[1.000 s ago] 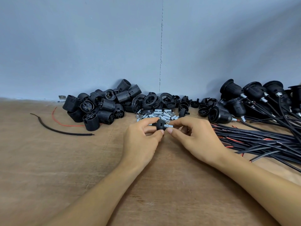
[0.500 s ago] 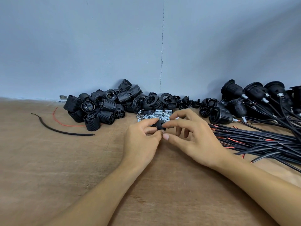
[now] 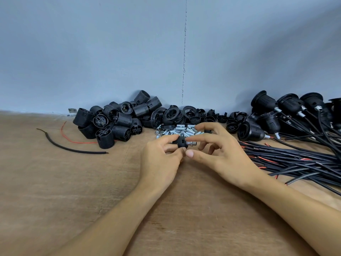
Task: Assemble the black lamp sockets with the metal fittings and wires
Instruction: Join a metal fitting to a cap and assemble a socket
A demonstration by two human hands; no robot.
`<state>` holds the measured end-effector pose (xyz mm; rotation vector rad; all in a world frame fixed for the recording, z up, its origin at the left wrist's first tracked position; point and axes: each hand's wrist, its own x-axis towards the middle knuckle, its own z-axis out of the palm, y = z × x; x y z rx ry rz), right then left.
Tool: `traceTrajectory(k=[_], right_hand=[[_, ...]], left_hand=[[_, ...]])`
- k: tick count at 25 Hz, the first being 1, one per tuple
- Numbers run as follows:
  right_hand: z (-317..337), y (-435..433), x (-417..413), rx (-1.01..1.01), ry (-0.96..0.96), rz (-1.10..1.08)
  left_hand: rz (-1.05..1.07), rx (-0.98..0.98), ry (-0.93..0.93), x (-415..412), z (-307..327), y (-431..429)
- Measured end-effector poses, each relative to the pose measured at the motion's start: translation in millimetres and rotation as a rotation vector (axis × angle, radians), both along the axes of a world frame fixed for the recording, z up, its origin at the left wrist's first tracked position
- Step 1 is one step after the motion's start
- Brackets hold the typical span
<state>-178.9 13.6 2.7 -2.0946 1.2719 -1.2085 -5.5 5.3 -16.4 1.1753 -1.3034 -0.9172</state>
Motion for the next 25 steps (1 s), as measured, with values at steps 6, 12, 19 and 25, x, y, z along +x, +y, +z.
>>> traceTrajectory(k=[6, 12, 19, 25], right_hand=[[-1.7, -2.2, -0.1, -0.011, 0.003, -0.047], [-4.3, -7.3, -2.4, 0.111, 0.077, -0.114], [-3.9, -7.7, -3.1, 0.145, 0.057, -0.104], [-4.8, -9.8, -5.1, 0.177, 0.04, -0.053]], left_hand=[[-0.004, 0.0, 0.001, -0.8, 0.1, 0.7], [0.023, 0.001, 0.008, -1.1, -1.5, -0.7], [0.035, 0.0, -0.005, -0.3, -3.4, -2.1], [0.033, 0.003, 0.008, -0.2, -3.6, -2.0]])
